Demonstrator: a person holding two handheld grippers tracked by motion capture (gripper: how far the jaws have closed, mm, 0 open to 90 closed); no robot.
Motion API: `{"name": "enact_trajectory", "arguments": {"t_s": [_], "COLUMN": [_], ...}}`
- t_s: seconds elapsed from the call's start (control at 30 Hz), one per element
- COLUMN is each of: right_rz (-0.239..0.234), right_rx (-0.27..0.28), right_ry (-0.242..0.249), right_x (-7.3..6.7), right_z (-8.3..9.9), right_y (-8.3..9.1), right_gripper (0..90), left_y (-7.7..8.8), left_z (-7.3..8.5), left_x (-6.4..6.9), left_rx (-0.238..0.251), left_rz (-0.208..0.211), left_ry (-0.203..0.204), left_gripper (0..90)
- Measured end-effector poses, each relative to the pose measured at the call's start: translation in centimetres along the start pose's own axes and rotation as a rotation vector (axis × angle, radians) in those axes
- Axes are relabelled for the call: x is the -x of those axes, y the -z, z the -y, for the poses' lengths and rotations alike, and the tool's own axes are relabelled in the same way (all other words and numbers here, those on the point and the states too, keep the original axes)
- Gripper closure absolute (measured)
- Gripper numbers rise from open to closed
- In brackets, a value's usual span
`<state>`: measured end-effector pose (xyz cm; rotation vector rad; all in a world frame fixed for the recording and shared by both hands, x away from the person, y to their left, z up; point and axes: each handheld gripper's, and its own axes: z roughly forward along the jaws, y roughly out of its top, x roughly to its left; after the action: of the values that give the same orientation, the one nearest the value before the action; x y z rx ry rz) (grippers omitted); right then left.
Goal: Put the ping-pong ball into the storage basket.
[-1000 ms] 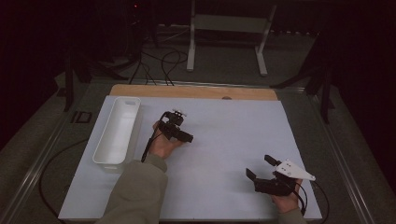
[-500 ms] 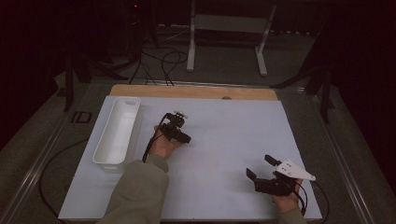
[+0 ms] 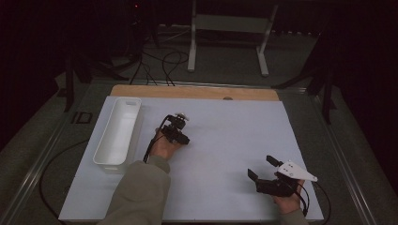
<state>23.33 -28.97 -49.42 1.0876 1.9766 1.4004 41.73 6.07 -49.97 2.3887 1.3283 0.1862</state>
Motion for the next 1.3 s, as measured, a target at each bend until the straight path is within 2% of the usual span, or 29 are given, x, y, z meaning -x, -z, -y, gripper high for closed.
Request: {"name": "enact_trajectory", "arguments": {"t_s": [0.8, 1.3], "right_rz": [-0.001, -0.002], "right_rx": [-0.006, -0.006], "right_ry": [-0.001, -0.001], "right_x": [-0.1, -0.1], "right_z": [0.0, 0.0], "right_y": [0.0, 0.0], "right_gripper": [7.0, 7.0], "left_y": [0.8, 1.4], "left_z": [-0.1, -0.1], "left_x": [-0.2, -0.4], "left_rx": [0.031, 0.048], "left_rz": [-0.012, -0.015], "left_ry": [0.028, 0.020], "left_gripper": [51.2, 51.3]}}
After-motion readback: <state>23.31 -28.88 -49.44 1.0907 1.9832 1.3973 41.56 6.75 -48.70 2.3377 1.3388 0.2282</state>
